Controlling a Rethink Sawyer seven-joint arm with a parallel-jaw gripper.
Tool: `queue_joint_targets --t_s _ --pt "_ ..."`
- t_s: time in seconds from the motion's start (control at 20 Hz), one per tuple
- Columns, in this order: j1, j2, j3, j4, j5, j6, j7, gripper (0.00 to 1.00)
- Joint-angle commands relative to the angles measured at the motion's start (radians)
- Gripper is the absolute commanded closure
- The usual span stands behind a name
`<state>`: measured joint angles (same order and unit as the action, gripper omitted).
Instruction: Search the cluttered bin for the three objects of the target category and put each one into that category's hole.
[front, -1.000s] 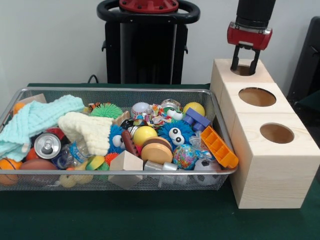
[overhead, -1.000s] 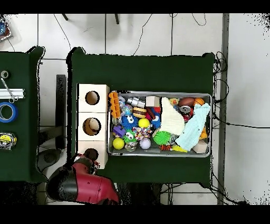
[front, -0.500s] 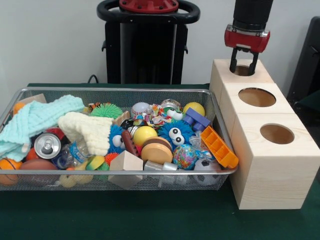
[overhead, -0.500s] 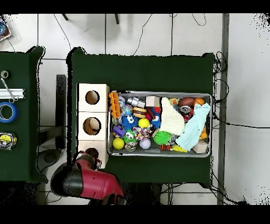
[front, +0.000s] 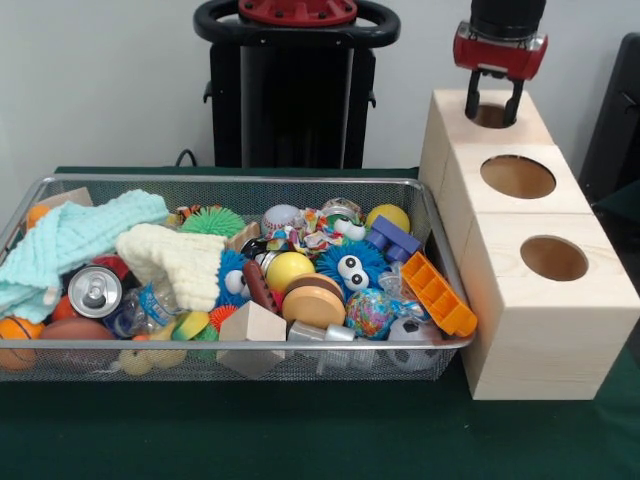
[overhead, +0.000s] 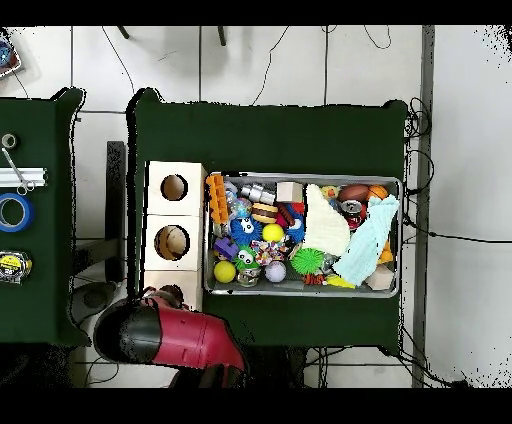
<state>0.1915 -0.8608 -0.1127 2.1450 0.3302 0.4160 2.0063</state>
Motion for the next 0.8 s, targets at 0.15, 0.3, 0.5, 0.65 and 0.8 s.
queue_joint_targets --t_s 0.15,0.3,0.5,0.65,0.8 --pt "-0.084 -0.161 -0.015 -0.181 -0.066 0.376 0.088 0.00" --pt "-0.113 -0.177 -0.009 -0.200 -0.081 0.441 0.064 0.00" --pt "-0.149 -0.156 0.020 -0.164 -0.082 0.336 0.021 0.00" --pt "-0.183 -0.104 0.055 -0.130 -0.079 0.203 0.007 0.00" --pt "-0.184 -0.095 0.052 -0.144 -0.094 0.211 0.025 0.00"
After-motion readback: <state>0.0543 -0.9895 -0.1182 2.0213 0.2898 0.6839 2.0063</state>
